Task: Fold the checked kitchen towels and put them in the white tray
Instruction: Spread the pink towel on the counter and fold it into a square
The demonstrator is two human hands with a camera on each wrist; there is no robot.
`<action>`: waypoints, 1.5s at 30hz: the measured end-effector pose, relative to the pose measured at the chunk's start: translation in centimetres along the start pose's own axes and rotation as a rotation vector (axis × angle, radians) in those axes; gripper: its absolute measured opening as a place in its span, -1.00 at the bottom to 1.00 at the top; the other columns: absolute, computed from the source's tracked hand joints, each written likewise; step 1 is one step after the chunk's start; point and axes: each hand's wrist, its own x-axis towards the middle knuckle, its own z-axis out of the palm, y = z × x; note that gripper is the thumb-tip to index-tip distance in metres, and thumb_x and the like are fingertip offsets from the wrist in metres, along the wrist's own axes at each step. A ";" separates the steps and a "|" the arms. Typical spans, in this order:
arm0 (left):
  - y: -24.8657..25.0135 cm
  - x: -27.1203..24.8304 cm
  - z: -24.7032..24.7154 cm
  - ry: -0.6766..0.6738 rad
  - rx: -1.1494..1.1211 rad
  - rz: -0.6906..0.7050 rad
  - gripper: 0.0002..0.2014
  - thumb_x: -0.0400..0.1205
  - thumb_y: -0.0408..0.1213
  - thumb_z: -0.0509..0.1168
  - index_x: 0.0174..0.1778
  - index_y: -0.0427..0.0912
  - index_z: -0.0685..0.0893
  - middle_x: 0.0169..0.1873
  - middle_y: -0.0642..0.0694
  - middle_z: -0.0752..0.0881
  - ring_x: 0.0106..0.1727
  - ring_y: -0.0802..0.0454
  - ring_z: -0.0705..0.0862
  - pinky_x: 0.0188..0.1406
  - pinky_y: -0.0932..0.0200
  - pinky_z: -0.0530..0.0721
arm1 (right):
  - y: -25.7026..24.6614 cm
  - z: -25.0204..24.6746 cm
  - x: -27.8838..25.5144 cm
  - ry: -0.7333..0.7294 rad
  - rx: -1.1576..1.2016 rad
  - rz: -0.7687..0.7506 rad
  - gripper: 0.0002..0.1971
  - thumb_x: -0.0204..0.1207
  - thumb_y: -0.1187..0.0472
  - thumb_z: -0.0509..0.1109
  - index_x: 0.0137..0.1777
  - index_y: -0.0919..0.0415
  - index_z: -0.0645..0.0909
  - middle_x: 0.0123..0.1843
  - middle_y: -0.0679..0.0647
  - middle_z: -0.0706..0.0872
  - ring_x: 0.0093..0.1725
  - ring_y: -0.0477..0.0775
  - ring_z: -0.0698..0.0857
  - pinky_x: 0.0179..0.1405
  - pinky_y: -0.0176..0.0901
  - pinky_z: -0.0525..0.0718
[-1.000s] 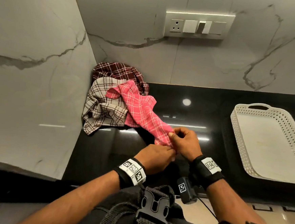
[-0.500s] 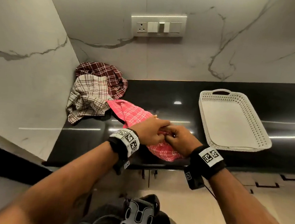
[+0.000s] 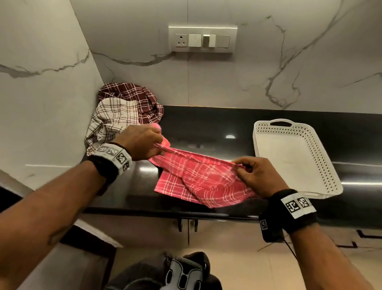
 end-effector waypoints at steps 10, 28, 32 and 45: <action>2.4 1.2 3.0 -0.186 -0.588 0.008 -0.23 0.47 0.33 0.39 0.54 0.09 0.38 0.42 0.07 0.62 0.37 0.10 0.60 0.38 0.07 0.56 | -3.0 2.8 7.9 -0.065 -0.055 -0.022 -0.89 0.58 0.13 0.49 0.05 0.06 0.81 -0.11 -0.13 0.81 -0.09 -0.21 0.77 0.00 -0.26 0.75; -8.8 2.8 10.5 -0.234 -0.343 -0.099 -0.85 0.65 -0.07 0.28 0.00 0.04 0.43 -0.17 -0.01 0.69 -0.11 -0.11 0.69 -0.13 0.00 0.64 | -1.6 1.6 13.5 0.058 -0.177 0.180 -0.92 0.59 0.11 0.48 -0.07 0.09 0.77 -0.20 -0.08 0.78 -0.17 -0.13 0.74 -0.10 -0.24 0.70; -12.4 5.5 8.6 -0.174 -0.233 -0.274 -0.89 0.68 -0.02 0.28 0.04 0.07 0.63 -0.11 0.04 0.73 -0.14 0.03 0.67 -0.17 0.06 0.64 | 0.7 -0.2 16.1 0.030 -0.386 0.371 -0.87 0.62 0.08 0.42 -0.08 0.11 0.70 -0.14 0.01 0.75 -0.09 0.03 0.73 0.01 -0.02 0.69; -19.4 6.5 -14.9 0.871 -0.443 -0.518 -0.79 0.59 -0.27 0.32 0.01 -0.20 0.84 -0.14 -0.22 0.86 -0.08 -0.13 0.82 0.04 0.14 0.73 | -12.1 -14.9 20.4 0.785 -0.483 -0.167 -0.78 0.62 0.11 0.31 0.07 0.22 0.70 0.06 0.29 0.69 0.07 0.38 0.69 0.12 0.19 0.57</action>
